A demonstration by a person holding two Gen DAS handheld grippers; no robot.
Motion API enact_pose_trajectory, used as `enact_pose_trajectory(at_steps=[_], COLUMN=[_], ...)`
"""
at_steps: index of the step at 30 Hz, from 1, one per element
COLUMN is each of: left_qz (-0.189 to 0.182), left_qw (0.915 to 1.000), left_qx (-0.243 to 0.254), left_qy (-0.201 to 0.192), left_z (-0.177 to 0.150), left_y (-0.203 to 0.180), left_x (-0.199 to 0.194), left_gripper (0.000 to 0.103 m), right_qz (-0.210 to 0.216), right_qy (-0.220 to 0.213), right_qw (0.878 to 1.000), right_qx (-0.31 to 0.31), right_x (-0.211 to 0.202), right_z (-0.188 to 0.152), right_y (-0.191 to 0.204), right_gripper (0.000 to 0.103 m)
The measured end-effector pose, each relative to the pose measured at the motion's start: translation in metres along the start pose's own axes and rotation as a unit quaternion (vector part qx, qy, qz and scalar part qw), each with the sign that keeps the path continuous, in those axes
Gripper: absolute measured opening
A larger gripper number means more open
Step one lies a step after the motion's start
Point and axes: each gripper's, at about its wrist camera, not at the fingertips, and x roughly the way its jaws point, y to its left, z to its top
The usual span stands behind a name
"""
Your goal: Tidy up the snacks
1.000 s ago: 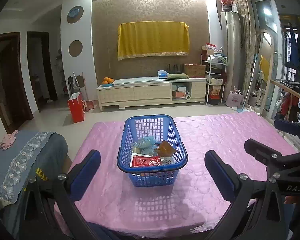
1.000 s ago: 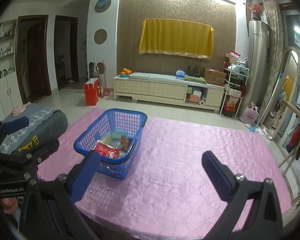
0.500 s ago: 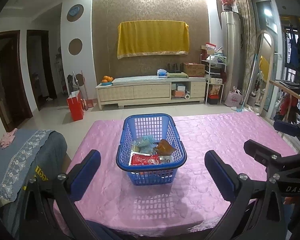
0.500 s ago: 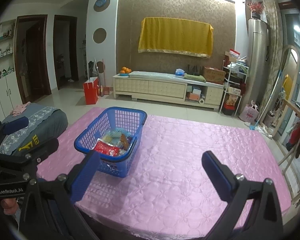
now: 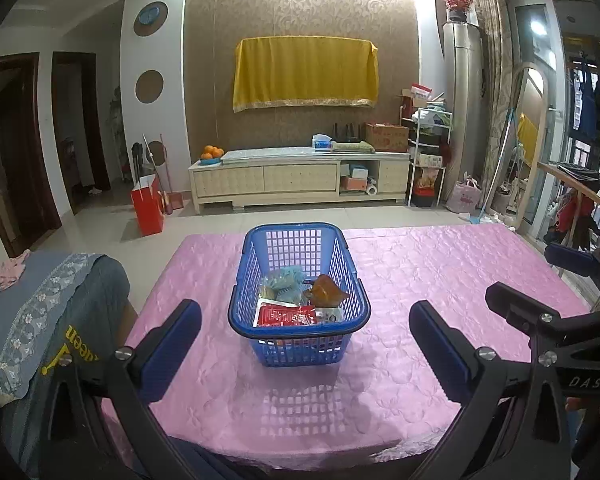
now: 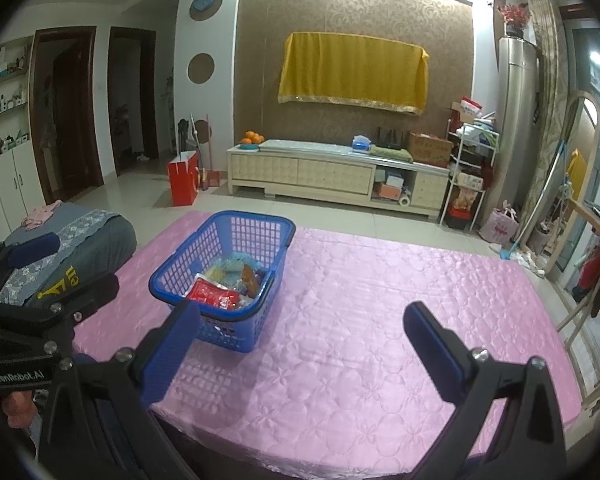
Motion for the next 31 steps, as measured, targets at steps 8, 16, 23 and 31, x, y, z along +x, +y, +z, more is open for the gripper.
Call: enact_pose_trajectory(at_steps=[8, 16, 23, 31], left_qz=[0.002, 0.003, 0.002, -0.005], left_qw=[1.0000, 1.0000, 1.0000, 1.0000], left_qx=[0.002, 0.003, 0.003, 0.003], left_qy=[0.001, 0.003, 0.004, 0.005], left_z=[0.0003, 0.0009, 0.0007, 0.0025], left_y=[0.0003, 0.0009, 0.0010, 0.0004], left_x=[-0.0002, 0.0002, -0.0005, -0.0017], left_gripper=[0.103, 0.103, 0.103, 0.103], right_qz=[0.000, -0.001, 0.000, -0.003], right_qy=[0.002, 0.002, 0.002, 0.006], right_qw=[1.000, 1.000, 1.000, 1.000], right_qx=[-0.002, -0.003, -0.004, -0.003], right_x=[-0.0002, -0.0011, -0.0011, 0.0003], right_z=[-0.0003, -0.0002, -0.0007, -0.0034], right_y=[-0.0002, -0.0010, -0.0017, -0.0044], right_gripper=[0.103, 0.103, 0.103, 0.103])
